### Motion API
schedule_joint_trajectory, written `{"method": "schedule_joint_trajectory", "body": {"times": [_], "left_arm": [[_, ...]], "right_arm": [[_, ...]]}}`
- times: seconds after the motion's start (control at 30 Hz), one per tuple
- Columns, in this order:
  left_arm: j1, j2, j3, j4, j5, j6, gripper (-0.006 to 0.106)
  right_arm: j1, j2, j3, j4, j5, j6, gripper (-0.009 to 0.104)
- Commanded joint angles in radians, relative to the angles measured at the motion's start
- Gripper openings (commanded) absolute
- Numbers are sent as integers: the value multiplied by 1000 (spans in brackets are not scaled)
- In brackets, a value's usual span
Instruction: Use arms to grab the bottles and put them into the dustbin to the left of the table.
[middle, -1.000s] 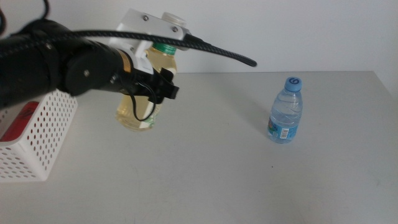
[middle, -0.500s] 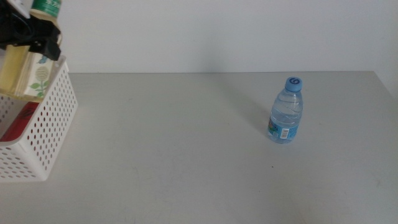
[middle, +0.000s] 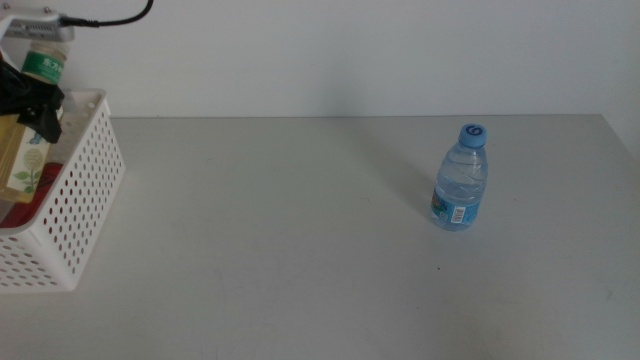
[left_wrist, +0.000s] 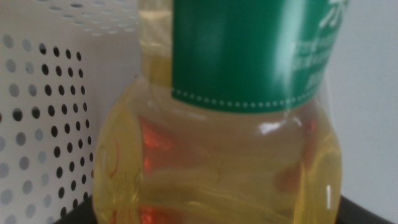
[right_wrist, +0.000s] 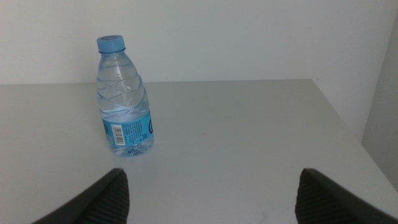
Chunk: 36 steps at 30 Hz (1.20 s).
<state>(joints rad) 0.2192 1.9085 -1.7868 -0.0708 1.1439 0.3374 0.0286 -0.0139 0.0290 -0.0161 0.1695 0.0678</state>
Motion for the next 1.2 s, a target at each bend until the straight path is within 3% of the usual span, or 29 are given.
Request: {"method": "schedule_joint_trajectory", "body": {"times": [0.0,0.17,0.37,0.47,0.73,1.03,1.17], "left_arm": [[3,-41,-44,14,-52,1,-1],[3,1,-42,12,-14,0,1],[3,32,-42,-22,9,-1,19],[3,41,-42,-20,25,1,35],[3,43,-43,29,25,-27,93],[1,-34,-43,30,55,-80,94],[-1,-130,-43,-27,21,-62,94]], "right_arm": [[2,-20,-10,-8,-79,-12,94],[2,-20,-10,-8,-79,-12,94],[2,-20,-10,-8,-79,-12,94],[2,-20,-10,-8,-79,-12,94],[2,-20,-10,-8,-79,-12,94],[2,-20,-10,-8,-79,-12,94],[2,-20,-10,-8,-79,-12,94]]}}
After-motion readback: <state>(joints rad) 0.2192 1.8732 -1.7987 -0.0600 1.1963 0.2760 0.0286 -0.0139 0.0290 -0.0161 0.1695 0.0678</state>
